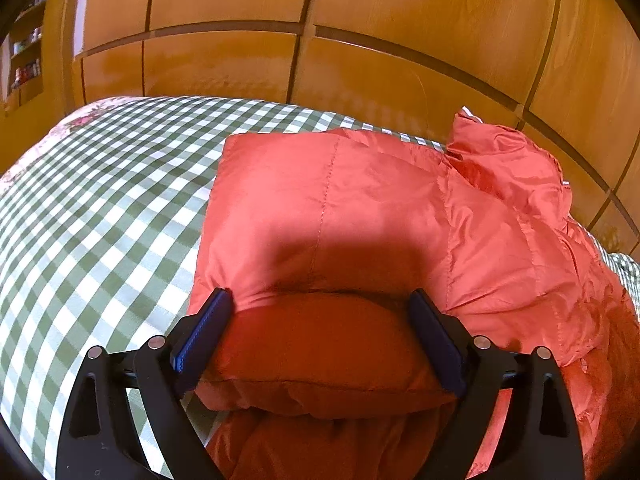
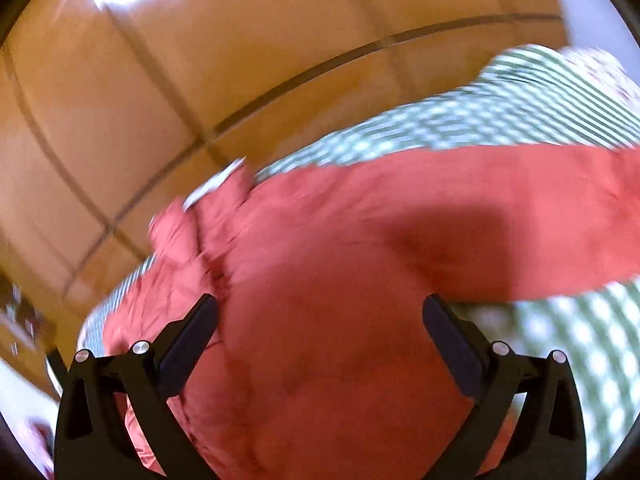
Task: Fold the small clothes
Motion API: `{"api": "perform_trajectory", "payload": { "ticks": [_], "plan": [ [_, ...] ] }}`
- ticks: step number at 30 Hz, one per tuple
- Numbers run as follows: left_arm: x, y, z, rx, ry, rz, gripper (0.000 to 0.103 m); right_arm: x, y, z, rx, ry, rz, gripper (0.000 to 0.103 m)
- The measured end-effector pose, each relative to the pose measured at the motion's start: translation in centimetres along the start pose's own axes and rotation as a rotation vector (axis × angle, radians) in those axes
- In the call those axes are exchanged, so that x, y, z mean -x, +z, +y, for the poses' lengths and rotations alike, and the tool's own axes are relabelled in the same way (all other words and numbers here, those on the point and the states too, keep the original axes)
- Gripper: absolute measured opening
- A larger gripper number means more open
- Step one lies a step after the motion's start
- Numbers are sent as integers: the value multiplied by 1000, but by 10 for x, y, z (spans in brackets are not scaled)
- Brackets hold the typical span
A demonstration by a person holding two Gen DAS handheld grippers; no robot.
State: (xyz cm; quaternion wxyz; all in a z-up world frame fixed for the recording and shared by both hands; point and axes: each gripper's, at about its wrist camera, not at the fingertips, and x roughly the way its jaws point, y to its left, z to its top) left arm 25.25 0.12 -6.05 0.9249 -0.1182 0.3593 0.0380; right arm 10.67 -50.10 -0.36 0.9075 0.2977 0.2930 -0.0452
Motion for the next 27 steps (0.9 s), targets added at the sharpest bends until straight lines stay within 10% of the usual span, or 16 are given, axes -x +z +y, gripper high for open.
{"api": "perform_trajectory", "payload": {
  "ticks": [9, 22, 27],
  "plan": [
    [15, -5, 7, 31, -13, -5, 89, 40, 3, -156, -430, -81, -63, 84],
    [18, -7, 13, 80, -29, -3, 97, 38, 56, -217, -640, -226, -286, 80],
    [14, -8, 13, 87, -25, 18, 99, 33, 70, -241, -692, -216, -237, 27]
  ]
}}
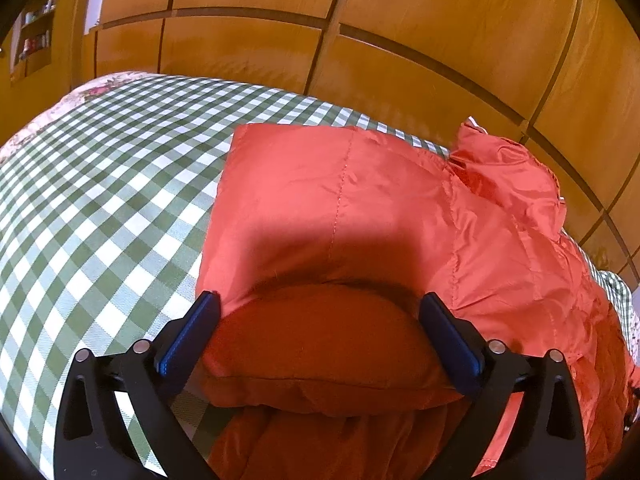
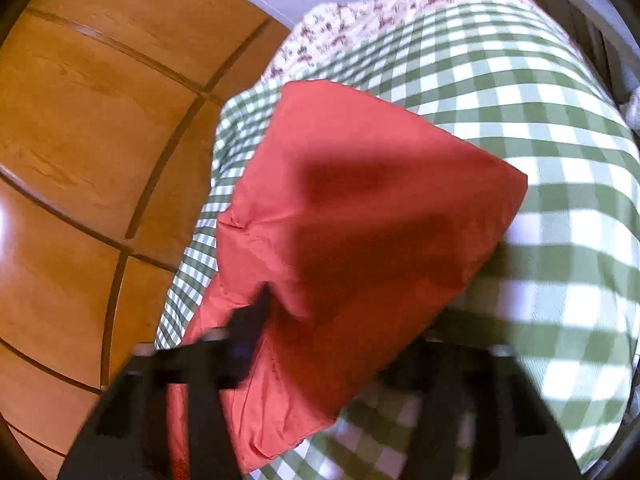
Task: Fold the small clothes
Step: 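Grasp the jacket hem with the right tool and fold it toward the collar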
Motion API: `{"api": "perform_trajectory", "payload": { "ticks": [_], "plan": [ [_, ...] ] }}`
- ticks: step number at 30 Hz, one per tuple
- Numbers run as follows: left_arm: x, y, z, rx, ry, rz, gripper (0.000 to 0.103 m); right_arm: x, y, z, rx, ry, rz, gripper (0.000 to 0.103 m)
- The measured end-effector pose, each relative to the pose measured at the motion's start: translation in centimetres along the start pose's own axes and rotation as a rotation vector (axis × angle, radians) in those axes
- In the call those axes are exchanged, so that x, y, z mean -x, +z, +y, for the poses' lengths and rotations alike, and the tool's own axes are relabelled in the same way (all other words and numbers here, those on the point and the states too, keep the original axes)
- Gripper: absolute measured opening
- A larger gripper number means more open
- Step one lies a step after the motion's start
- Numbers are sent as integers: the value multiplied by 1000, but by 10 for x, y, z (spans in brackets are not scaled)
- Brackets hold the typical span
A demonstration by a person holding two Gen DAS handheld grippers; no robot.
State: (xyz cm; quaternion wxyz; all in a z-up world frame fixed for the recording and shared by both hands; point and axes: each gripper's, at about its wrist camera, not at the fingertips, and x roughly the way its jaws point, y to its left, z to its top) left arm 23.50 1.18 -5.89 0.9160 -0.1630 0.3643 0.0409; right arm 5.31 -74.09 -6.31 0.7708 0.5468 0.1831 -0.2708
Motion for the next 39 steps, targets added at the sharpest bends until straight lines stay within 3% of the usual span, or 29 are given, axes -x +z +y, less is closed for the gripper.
{"api": "perform_trajectory", "payload": {
  "ticks": [3, 6, 14, 24, 32, 35, 36, 39],
  "plan": [
    [0, 0, 0, -1, 3, -1, 99, 5, 3, 14, 48, 5, 5, 18],
    [0, -1, 0, -1, 4, -3, 99, 15, -5, 38, 146, 9, -21, 15],
    [1, -1, 2, 15, -13, -7, 99, 32, -69, 148, 491, 114, -46, 15],
    [1, -2, 3, 35, -26, -8, 99, 21, -225, 276, 877, 354, 114, 15],
    [1, -2, 3, 46, -34, -6, 99, -2, -364, 305, 1243, 464, 294, 15],
    [1, -2, 4, 46, -34, -6, 99, -22, -407, 291, 1373, 420, 355, 22],
    [1, -2, 4, 46, -35, -6, 99, -28, -415, 285, 1408, 401, 357, 35],
    [1, -2, 5, 49, -39, -5, 99, -39, -425, 270, 1488, 380, 371, 56]
  ]
}}
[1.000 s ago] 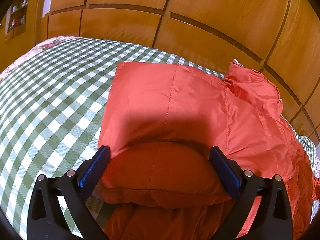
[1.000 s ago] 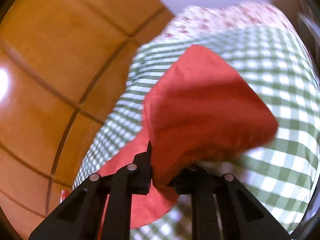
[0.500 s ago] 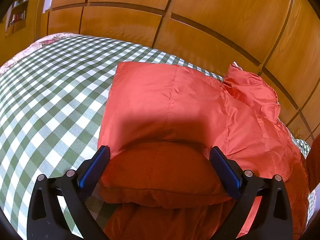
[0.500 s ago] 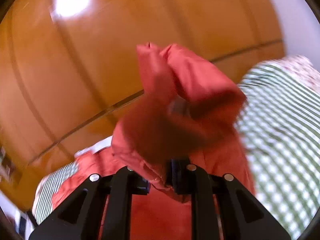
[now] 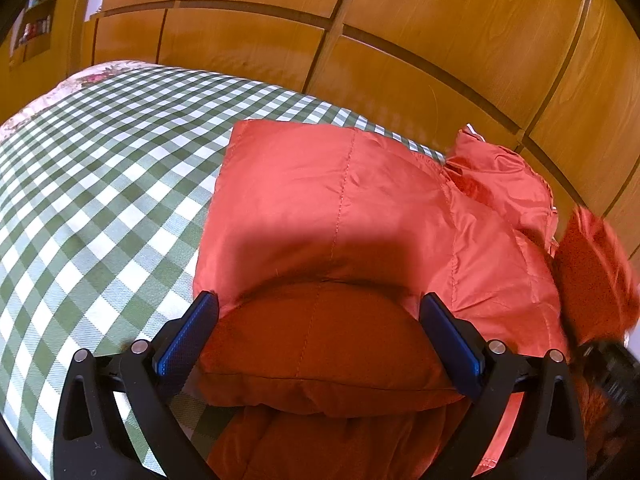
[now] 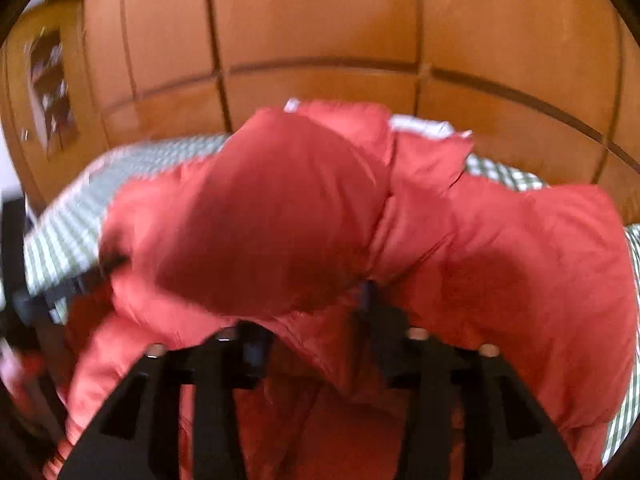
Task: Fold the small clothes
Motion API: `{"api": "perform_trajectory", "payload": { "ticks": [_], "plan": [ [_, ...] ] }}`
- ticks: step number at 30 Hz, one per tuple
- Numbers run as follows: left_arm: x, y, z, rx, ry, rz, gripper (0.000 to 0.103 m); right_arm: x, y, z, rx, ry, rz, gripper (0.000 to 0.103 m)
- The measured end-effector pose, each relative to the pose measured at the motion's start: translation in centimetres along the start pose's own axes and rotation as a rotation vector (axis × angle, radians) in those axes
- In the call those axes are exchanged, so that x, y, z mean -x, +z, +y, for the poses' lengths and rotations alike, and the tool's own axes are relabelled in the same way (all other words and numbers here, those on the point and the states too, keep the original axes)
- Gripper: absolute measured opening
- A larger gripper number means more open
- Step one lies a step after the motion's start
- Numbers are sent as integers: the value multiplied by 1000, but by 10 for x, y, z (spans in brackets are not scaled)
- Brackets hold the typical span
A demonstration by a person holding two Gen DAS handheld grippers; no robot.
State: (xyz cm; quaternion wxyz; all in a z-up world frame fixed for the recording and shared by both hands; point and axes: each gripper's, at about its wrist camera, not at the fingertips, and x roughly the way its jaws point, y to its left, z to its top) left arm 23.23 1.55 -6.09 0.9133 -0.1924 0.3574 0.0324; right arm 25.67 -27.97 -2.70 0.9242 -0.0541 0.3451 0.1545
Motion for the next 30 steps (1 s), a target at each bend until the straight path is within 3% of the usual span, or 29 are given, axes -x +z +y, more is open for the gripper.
{"api": "perform_trajectory", "payload": {
  "ticks": [1, 3, 6, 10, 12, 14, 17, 19, 23, 30],
  "plan": [
    [-1, 1, 0, 1, -2, 2, 99, 1, -1, 2, 3, 11, 0, 62],
    [-2, 1, 1, 4, -3, 5, 99, 10, -2, -1, -6, 56, -23, 100],
    [-2, 1, 1, 9, -8, 6, 99, 27, -8, -12, -20, 78, -35, 101],
    [1, 1, 2, 21, -14, -1, 99, 64, -15, -37, -101, 21, -118, 101],
    [7, 3, 3, 39, -12, 1, 99, 82, -22, -58, -182, -51, -176, 101],
    [22, 6, 3, 58, -50, -12, 99, 98, -32, -85, -274, -198, -197, 101],
    [63, 14, -13, 78, -150, -75, 99, 110, -48, -115, -386, -378, -154, 101],
    [82, 21, -30, 66, -214, -93, 99, 110, -61, -135, -462, -442, -120, 101],
    [98, 34, -75, -13, -310, -87, 99, 106, -88, -157, -559, -477, -96, 101],
    [39, 26, -160, -152, -348, 111, 99, 98, -117, -181, -680, -392, -59, 101]
  ]
}}
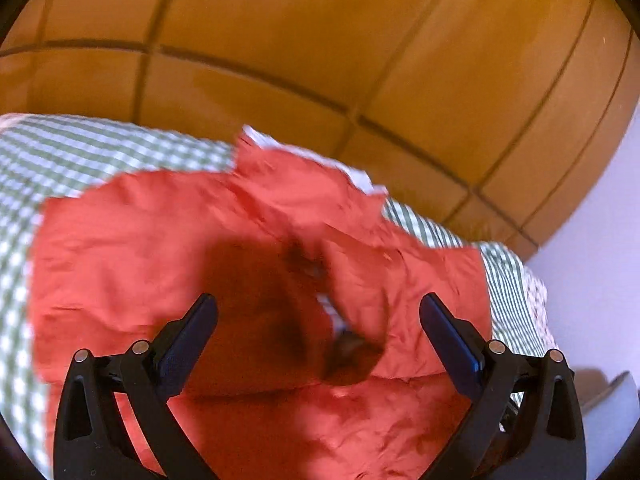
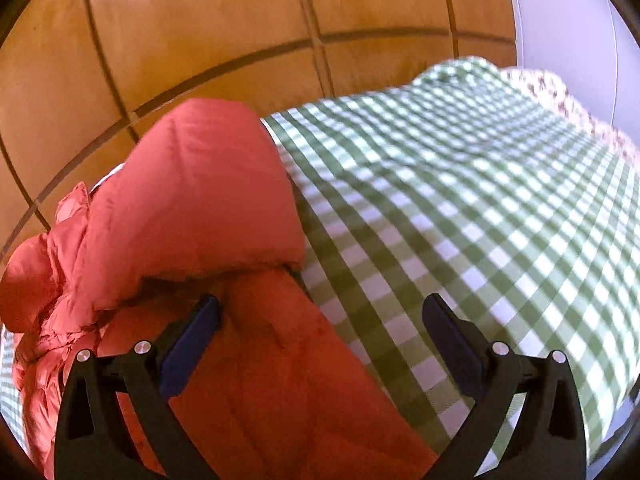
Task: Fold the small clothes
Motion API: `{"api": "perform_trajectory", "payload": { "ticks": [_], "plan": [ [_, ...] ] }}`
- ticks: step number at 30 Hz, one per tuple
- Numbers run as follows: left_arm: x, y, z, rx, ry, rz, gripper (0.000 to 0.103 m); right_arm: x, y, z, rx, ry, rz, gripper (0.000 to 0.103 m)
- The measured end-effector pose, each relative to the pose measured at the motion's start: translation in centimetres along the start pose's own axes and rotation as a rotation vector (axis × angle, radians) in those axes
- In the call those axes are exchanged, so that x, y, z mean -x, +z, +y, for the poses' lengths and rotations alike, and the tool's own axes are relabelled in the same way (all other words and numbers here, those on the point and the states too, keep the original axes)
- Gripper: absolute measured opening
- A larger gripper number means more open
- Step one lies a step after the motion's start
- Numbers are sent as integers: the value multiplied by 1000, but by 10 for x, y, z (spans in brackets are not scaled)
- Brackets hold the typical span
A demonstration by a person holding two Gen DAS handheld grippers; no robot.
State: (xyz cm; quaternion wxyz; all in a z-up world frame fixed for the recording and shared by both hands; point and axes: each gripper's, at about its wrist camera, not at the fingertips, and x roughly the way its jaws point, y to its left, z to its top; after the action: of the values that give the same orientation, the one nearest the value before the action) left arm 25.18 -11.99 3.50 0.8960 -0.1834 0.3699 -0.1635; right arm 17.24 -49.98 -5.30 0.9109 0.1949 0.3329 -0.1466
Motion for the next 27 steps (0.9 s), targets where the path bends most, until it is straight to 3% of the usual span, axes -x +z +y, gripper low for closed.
{"api": "perform_trajectory", "payload": {
  "ticks": [2, 3, 4, 5, 7, 13, 19, 25, 27],
  "plan": [
    [-23, -2, -8, -2, 1, 38, 99, 0, -3, -3, -7, 12, 17, 101],
    [-36, -3, -9, 8, -18, 72, 91, -1, -3, -4, -12, 16, 22, 101],
    [-45, -4, -10, 21, -39, 102, 50, -1, -3, -6, -20, 25, 27, 101],
    [-53, -4, -11, 31, -60, 136, 31, 0, -4, -7, -25, 32, 27, 101],
    [-57, -1, -12, 54, -71, 155, 19, 2, -5, -9, -34, 44, 24, 101],
    [-8, 17, 8, 77, -122, 18, 14, -1, -4, -8, -41, 49, 27, 101],
    [-25, -16, 57, 83, -12, 101, 15, -3, -4, -5, -30, 41, 34, 101],
    [-31, -43, 79, 118, -70, 49, 19, 4, 10, 12, 52, 57, 31, 101],
    [-34, -44, 76, 107, -68, 45, 19, -6, 18, 23, 87, 46, 68, 101]
  ]
}}
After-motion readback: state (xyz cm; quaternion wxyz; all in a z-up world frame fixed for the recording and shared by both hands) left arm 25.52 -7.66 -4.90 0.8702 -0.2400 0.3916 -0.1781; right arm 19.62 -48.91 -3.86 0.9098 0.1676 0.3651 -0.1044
